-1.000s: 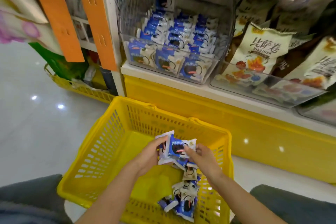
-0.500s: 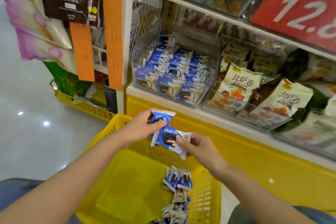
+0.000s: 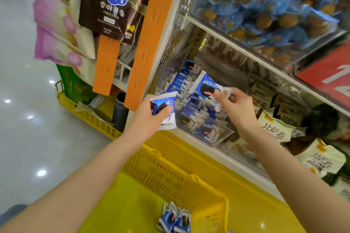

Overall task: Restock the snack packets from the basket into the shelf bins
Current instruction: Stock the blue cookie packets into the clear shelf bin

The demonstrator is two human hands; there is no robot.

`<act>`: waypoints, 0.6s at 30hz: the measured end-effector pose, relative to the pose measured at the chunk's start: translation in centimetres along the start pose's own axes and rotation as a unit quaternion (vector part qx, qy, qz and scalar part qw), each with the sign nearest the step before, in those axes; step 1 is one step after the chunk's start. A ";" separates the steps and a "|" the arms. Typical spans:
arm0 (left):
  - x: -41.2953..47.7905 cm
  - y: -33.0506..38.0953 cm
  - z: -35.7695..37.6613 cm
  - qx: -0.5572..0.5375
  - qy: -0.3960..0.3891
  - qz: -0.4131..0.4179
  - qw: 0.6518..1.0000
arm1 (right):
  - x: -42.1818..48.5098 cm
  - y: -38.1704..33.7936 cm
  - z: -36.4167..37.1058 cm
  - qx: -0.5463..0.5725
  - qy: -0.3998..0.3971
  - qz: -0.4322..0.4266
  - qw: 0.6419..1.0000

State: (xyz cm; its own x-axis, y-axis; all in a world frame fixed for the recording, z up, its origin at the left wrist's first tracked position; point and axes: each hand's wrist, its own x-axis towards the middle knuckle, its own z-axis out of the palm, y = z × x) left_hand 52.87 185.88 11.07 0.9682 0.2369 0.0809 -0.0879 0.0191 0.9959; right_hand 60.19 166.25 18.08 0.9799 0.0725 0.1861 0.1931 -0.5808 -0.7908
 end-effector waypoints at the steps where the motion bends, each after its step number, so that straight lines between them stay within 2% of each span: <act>1: 0.4 0.0 -0.1 -0.008 0.005 0.001 1.000 | 1.6 0.0 0.5 0.002 0.017 0.010 1.000; 7: 2.4 -0.4 -0.2 -0.051 0.059 -0.019 0.997 | 10.1 1.2 5.0 -0.004 0.054 0.061 0.997; 10: 3.2 -0.6 -0.4 -0.047 0.064 -0.020 0.997 | 13.2 1.5 7.0 -0.049 0.046 0.076 0.995; 13: 3.8 -0.9 -0.6 -0.048 0.060 -0.026 0.997 | 15.5 1.2 8.3 -0.023 0.047 0.126 0.991; 18: 4.7 -1.6 -0.9 -0.046 0.064 -0.036 0.996 | 18.9 1.8 10.0 -0.122 0.053 0.089 0.987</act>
State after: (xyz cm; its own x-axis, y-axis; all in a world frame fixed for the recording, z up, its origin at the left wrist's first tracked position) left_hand 57.37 187.85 9.78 0.9357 0.3529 -0.0021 -0.0457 0.1272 0.9908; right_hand 79.58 174.69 14.36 0.9839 -0.1255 0.1271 -0.0118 -0.7557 -0.6548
